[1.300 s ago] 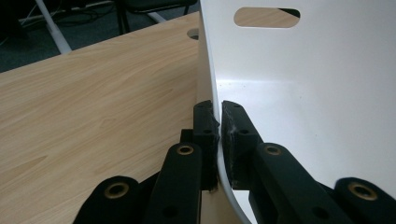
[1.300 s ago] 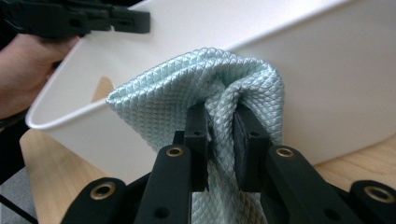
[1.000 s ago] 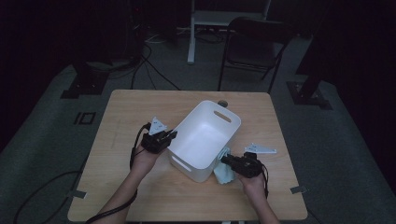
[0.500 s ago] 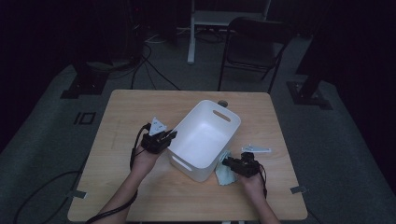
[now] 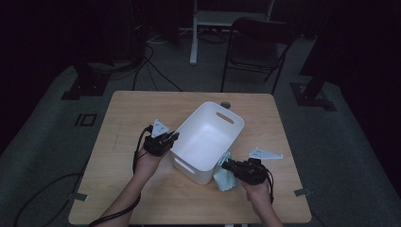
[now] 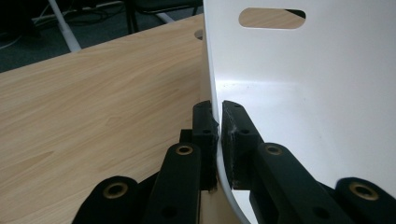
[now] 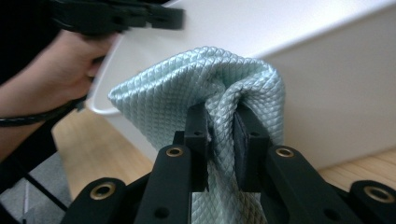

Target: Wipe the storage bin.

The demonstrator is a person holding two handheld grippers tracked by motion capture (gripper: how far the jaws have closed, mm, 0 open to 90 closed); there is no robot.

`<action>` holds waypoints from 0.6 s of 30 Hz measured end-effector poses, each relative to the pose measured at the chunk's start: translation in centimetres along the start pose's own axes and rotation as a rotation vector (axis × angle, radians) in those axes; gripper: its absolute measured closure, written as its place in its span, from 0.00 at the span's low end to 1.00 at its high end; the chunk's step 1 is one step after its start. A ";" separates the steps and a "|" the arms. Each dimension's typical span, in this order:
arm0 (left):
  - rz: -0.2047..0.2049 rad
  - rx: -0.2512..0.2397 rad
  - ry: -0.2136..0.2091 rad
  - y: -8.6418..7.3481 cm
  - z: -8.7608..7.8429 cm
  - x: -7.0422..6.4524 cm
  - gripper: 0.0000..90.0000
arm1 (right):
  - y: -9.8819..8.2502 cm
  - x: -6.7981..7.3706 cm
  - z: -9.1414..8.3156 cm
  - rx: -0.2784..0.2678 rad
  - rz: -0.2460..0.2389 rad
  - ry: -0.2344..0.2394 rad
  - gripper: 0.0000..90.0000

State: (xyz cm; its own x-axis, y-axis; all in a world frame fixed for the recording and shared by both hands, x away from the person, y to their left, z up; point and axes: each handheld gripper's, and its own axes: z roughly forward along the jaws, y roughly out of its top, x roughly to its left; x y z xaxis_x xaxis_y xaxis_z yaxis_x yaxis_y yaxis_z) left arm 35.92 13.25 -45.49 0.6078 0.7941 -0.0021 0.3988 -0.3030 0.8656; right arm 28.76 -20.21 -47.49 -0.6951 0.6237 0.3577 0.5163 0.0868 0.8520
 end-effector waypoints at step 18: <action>0.018 0.002 -0.020 0.0 0.0 0.1 0.94 | -2.1 -1.5 2.0 0.083 0.012 -0.070 0.87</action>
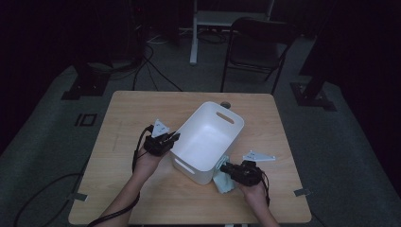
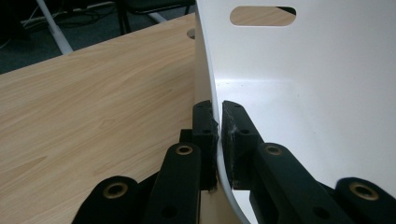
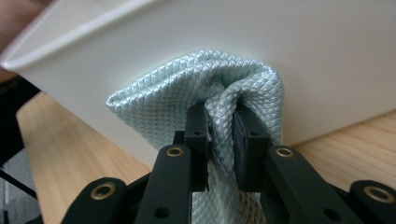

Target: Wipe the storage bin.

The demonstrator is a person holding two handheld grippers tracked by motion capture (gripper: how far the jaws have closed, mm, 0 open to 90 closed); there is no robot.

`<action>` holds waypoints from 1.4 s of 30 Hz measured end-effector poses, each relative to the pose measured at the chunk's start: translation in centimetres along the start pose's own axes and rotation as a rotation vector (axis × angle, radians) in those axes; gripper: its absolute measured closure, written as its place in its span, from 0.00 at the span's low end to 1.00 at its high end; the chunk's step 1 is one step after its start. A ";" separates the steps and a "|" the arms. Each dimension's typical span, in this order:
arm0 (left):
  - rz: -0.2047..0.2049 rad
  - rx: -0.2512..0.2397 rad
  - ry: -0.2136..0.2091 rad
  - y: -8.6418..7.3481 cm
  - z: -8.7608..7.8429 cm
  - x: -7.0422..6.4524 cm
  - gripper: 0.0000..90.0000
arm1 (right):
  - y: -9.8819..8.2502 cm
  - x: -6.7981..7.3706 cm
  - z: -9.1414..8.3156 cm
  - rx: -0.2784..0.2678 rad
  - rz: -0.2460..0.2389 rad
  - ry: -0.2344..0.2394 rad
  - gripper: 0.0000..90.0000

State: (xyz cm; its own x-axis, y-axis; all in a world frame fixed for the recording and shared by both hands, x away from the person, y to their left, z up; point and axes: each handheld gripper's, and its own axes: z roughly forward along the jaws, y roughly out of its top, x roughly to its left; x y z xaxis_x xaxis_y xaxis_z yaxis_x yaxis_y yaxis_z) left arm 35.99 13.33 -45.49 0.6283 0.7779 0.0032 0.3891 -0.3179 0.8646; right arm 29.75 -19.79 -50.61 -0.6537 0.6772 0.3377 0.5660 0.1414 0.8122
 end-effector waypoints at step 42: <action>-0.011 -0.002 0.010 0.0 0.0 -0.3 0.94 | -0.2 1.9 -0.5 0.002 -0.041 0.007 0.87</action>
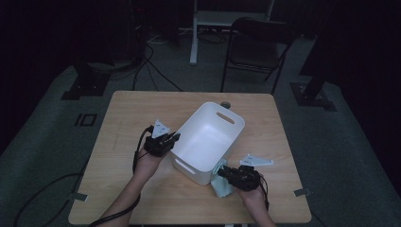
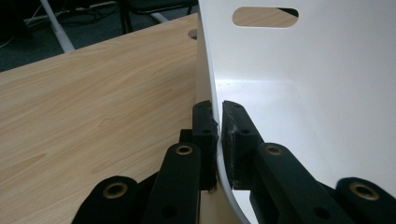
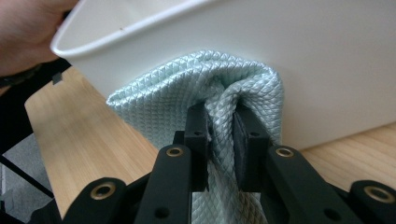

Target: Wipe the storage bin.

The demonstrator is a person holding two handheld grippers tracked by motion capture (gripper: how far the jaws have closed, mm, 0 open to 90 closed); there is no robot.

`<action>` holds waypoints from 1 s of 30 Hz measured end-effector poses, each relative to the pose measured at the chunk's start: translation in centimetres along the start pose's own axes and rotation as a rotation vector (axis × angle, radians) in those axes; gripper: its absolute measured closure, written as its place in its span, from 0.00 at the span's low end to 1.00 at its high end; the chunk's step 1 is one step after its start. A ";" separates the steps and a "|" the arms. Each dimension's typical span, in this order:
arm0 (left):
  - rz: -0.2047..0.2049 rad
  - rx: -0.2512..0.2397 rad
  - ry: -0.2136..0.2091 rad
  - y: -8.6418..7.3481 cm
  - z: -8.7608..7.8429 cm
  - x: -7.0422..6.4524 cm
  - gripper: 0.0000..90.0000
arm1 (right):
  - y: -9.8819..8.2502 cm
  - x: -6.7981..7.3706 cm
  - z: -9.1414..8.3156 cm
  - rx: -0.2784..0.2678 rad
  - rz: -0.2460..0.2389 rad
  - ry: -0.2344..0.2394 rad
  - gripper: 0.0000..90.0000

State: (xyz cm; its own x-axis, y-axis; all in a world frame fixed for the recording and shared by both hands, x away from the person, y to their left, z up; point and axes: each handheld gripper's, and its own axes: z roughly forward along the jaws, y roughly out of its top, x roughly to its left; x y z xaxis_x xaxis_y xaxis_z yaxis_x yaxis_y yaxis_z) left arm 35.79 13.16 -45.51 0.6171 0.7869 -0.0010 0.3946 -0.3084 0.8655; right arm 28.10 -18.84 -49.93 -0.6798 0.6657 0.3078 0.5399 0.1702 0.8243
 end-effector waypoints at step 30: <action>-0.007 0.003 0.002 0.1 0.1 -0.1 0.94 | 1.1 3.3 -2.0 -0.071 -0.057 0.077 0.86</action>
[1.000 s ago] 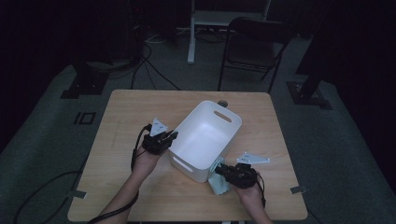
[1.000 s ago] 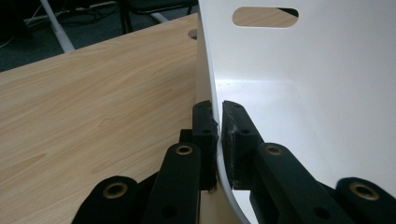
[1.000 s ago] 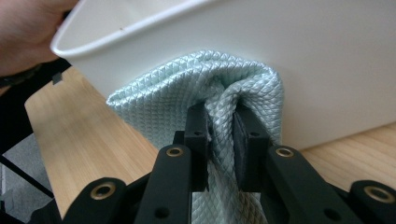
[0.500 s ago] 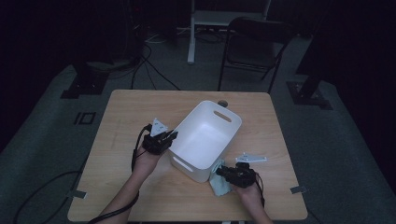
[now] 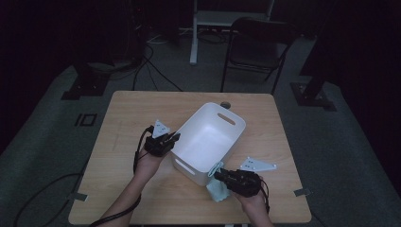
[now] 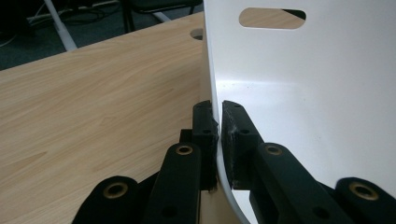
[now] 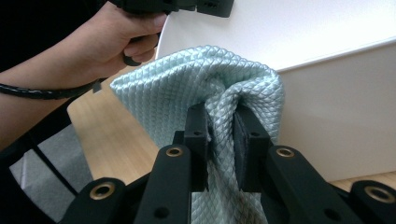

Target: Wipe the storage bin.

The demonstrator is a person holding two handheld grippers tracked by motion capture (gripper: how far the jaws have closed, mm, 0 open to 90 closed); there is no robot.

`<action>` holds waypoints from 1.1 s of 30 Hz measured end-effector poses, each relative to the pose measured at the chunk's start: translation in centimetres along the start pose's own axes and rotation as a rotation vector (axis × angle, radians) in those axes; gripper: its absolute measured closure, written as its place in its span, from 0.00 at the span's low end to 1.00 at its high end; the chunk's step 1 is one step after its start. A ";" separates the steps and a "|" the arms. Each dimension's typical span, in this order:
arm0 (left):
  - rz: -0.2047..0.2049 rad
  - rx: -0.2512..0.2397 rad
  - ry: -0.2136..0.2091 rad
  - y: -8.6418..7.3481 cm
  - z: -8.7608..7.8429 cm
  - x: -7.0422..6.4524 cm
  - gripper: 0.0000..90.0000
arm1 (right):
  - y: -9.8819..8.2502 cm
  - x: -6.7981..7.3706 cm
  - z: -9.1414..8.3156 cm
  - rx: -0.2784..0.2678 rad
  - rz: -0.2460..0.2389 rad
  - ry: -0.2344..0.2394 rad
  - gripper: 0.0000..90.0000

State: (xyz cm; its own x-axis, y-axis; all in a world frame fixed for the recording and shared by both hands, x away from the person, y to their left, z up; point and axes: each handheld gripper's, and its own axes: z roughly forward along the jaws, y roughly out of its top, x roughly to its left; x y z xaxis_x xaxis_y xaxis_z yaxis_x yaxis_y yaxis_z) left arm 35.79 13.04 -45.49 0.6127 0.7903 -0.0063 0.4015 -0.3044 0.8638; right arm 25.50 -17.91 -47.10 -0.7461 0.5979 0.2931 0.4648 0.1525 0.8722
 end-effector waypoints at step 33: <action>0.032 -0.001 -0.005 -0.1 -0.1 -0.2 0.93 | -3.4 -5.7 3.2 0.152 0.130 -0.099 0.86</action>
State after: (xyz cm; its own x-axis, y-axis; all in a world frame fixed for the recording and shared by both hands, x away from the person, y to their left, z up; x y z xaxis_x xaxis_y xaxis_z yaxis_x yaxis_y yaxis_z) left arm 35.55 13.02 -45.50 0.6288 0.7774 0.0187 0.3808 -0.3288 0.8642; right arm 29.70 -19.27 -52.97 -0.6283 0.6937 0.3522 0.6257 0.1816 0.7586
